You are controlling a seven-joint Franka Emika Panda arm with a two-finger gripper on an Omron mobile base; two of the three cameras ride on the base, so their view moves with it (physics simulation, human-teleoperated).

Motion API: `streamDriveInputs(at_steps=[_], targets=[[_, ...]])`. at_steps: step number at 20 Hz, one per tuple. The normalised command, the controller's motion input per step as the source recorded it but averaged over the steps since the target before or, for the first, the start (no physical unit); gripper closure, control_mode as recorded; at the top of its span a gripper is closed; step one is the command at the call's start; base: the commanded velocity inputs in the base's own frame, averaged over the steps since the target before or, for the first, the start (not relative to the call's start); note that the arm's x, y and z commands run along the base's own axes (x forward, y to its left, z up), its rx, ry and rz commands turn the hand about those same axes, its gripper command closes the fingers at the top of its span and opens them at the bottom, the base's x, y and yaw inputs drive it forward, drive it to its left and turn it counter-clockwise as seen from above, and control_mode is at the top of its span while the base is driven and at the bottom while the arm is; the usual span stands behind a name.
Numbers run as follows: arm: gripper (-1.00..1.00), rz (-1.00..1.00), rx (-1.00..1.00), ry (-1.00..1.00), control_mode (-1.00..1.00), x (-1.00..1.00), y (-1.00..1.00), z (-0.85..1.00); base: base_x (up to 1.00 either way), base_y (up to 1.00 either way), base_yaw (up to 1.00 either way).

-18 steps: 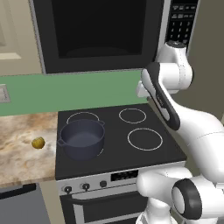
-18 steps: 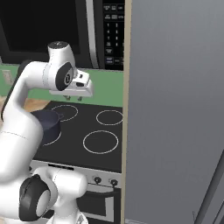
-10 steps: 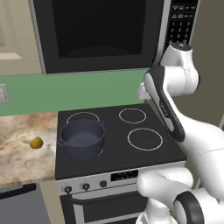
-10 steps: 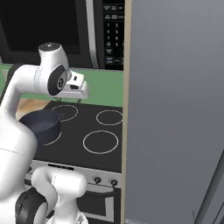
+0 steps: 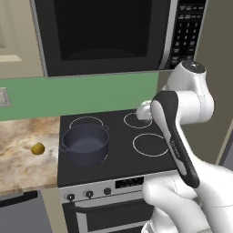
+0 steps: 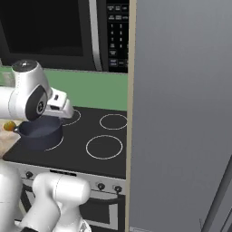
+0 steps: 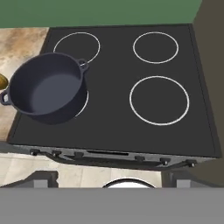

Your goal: Turn on the burner for the pot on the stove. Wait thirty seconds for the pot to heat up. Then add the squash to the pot.

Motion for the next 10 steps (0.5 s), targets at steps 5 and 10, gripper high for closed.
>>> streamDriveInputs(at_steps=[5,10], targets=[[-1.0,0.0,0.05,0.0,-1.0,-0.53,0.64,-0.49,0.0,0.0,0.0],[-1.0,0.01,0.0,-0.08,-1.0,-0.49,0.65,-0.37,0.0,0.0,0.0]])
